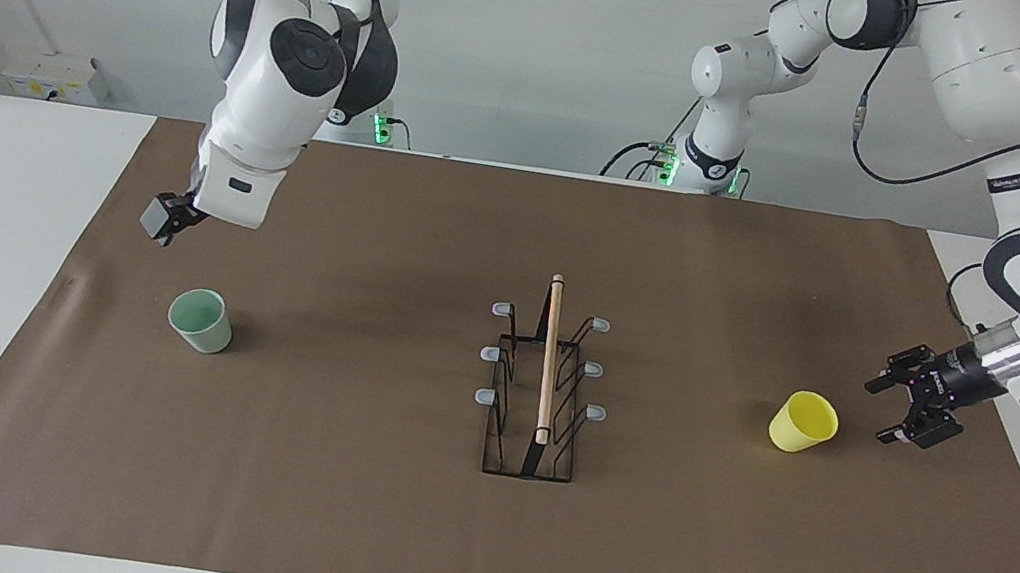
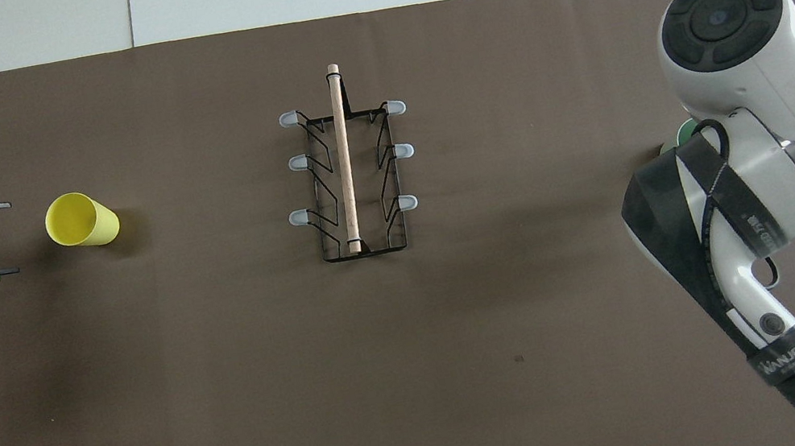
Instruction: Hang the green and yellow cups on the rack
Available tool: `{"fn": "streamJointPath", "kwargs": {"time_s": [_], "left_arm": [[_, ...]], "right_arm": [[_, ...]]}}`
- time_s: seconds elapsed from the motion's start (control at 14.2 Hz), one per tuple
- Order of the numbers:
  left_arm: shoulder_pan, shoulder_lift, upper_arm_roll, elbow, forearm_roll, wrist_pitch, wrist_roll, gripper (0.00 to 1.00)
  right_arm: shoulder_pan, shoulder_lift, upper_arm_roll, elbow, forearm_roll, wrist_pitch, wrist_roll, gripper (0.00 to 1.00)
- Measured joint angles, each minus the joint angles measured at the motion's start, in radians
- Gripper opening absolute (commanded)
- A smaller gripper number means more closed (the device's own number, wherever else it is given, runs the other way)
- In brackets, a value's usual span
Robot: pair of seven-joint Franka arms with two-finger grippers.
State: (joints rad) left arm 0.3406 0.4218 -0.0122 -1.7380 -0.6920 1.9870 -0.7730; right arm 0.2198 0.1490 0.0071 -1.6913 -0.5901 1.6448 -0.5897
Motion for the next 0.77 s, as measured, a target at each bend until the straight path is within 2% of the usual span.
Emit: {"fn": "streamJointPath", "kwargs": {"time_s": [0.14,0.42,0.56,0.77], "left_arm": [[0.019,-0.027,0.000,-0.100,-0.153,0.035,-0.017,1.00],[0.022,-0.091,-0.004,-0.242,-0.390,0.095,-0.030,1.00],[0.019,-0.109,-0.009,-0.284,-0.454,0.124,-0.030,1.00],[0.004,-0.115,-0.014,-0.301,-0.510,0.161,-0.034,1.00]], "right_arm": [[0.002,-0.001,0.000,-0.002,-0.020,-0.018,-0.014,1.00],[0.041,0.011,0.000,-0.050,-0.151,-0.030,-0.115,1.00],[0.065,0.044,0.001,-0.065,-0.198,-0.016,-0.126,1.00],[0.077,0.098,0.000,-0.092,-0.266,0.074,-0.127,1.00]]}}
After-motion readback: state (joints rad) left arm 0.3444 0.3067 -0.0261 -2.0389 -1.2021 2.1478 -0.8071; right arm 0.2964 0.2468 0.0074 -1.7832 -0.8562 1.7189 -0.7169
